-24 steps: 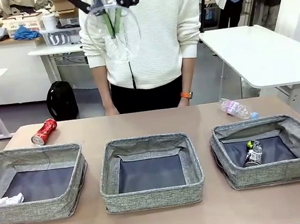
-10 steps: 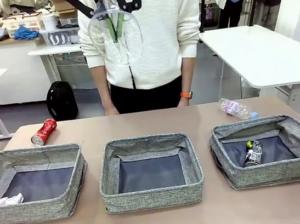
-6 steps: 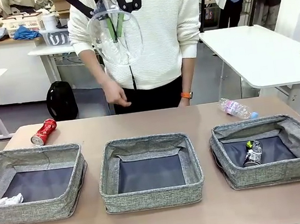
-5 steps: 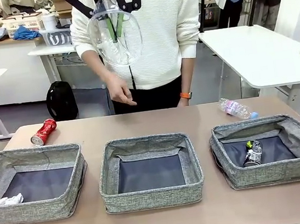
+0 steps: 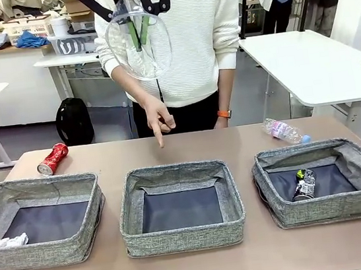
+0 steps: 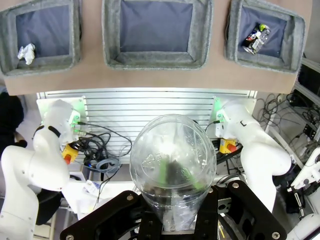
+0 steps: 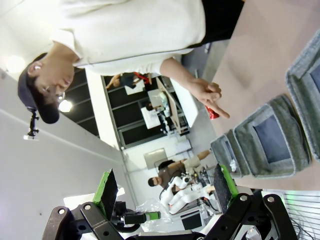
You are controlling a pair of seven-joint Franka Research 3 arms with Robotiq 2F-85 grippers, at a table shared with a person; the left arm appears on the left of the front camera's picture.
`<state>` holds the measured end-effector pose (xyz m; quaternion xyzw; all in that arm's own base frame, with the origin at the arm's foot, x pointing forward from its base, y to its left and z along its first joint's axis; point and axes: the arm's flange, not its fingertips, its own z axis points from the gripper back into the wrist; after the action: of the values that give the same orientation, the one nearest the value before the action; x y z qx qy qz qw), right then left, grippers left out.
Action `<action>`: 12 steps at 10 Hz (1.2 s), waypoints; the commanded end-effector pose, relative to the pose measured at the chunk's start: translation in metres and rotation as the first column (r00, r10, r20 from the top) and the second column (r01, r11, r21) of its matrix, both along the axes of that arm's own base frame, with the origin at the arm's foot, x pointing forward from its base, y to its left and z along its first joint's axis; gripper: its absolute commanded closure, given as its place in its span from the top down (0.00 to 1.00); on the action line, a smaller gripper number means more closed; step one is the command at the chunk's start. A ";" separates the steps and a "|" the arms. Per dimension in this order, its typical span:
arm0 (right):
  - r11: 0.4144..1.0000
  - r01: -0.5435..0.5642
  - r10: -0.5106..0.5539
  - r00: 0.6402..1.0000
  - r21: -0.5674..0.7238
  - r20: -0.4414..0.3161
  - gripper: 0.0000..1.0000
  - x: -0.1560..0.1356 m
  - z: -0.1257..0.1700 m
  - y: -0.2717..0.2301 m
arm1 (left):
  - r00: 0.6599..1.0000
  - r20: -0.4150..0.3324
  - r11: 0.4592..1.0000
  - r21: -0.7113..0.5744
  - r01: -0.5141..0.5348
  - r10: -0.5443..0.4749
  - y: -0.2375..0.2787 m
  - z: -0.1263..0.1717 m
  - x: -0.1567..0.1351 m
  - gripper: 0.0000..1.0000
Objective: Sort the waste into the appropriate baskets.
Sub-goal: Place the picked waste into the Fabric basket indicated by the person.
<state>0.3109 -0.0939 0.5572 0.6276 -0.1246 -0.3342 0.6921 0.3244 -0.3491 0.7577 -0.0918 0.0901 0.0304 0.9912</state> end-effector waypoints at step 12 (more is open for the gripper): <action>1.000 -0.003 0.003 0.999 0.008 0.032 1.00 0.003 0.001 0.001 | 0.990 0.066 0.991 0.042 -0.130 0.127 0.014 -0.172 0.009 0.05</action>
<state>0.3108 -0.0939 0.5572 0.6276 -0.1246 -0.3341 0.6921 0.3518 -0.3531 0.6097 -0.0534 0.0598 0.1016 0.9916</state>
